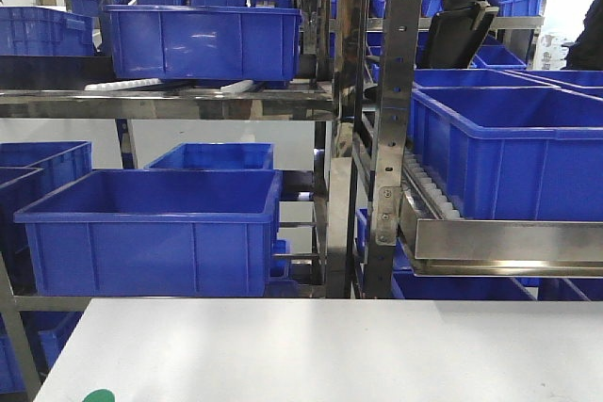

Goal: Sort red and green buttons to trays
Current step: 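Close the left gripper on the green button and the right gripper on the red button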

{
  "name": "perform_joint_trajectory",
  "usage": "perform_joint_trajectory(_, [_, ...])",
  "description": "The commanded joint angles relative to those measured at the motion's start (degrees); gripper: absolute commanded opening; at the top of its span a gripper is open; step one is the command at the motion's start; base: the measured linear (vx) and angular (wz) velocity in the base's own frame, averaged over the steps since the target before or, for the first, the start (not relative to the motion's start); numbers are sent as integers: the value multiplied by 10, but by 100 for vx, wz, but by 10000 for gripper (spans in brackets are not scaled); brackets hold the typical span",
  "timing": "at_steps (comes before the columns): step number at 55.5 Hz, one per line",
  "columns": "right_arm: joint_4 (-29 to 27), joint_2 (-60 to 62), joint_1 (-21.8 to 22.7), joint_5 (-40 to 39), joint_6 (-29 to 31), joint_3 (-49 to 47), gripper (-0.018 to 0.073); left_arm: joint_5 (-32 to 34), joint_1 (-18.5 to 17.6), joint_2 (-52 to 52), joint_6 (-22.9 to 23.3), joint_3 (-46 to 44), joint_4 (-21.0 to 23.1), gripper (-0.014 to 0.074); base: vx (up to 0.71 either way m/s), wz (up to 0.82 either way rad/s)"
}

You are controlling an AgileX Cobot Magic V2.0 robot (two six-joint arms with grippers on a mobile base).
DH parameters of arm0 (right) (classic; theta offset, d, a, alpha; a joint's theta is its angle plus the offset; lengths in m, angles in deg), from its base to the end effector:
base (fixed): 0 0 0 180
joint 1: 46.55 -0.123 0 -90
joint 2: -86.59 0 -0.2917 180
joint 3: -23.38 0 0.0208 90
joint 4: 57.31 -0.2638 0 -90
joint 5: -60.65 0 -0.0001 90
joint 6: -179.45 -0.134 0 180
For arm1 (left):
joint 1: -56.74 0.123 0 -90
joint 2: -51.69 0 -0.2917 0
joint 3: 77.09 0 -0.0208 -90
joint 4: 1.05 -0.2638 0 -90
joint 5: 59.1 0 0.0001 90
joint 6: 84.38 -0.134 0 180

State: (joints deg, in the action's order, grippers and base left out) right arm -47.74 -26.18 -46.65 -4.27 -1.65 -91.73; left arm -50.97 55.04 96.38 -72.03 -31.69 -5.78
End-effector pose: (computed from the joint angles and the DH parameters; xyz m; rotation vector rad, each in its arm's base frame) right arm 0.2663 0.0206 0.0773 -0.1515 1.9642 0.1162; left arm 0.1890 -0.0072 0.3671 -0.0650 1.4310 -0.1429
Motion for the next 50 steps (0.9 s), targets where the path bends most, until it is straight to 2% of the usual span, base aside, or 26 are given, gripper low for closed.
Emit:
perform_joint_trajectory(1, [11, -13, 1, -118, 4, -36, 594, 51, -5, 2, 4, -20, 1, 514, 0, 0])
perform_joint_trajectory(13, [31, -82, 1, -118, 3, -106, 592, 51, -5, 2, 3, -20, 1, 514, 0, 0])
perform_joint_trajectory(17, [32, -97, 1, -118, 1, -119, 560, 51, -5, 2, 3, -20, 1, 514, 0, 0])
perform_joint_trajectory(22, [31, -105, 1, -118, 2, -123, 420, 51, -5, 2, 3, -20, 1, 514, 0, 0])
perform_joint_trajectory(31, [35, -106, 1, -118, 2, -122, -15, 32, -5, 2, 3, -20, 1, 514, 0, 0])
perform_joint_trajectory(41, [36, -106, 1, -118, 0, -122, -13, -47, -5, 26, -10, 3, 0, 514, 0, 0])
perform_joint_trajectory(46, [37, -106, 1, -118, 0, -122, -12, -33, -5, 58, -30, 48, 0, 514, 0, 0])
perform_joint_trajectory(50, [37, -106, 1, -118, 0, -122, -10, 10, -5, 94, -36, 94, 0, 514, 0, 0])
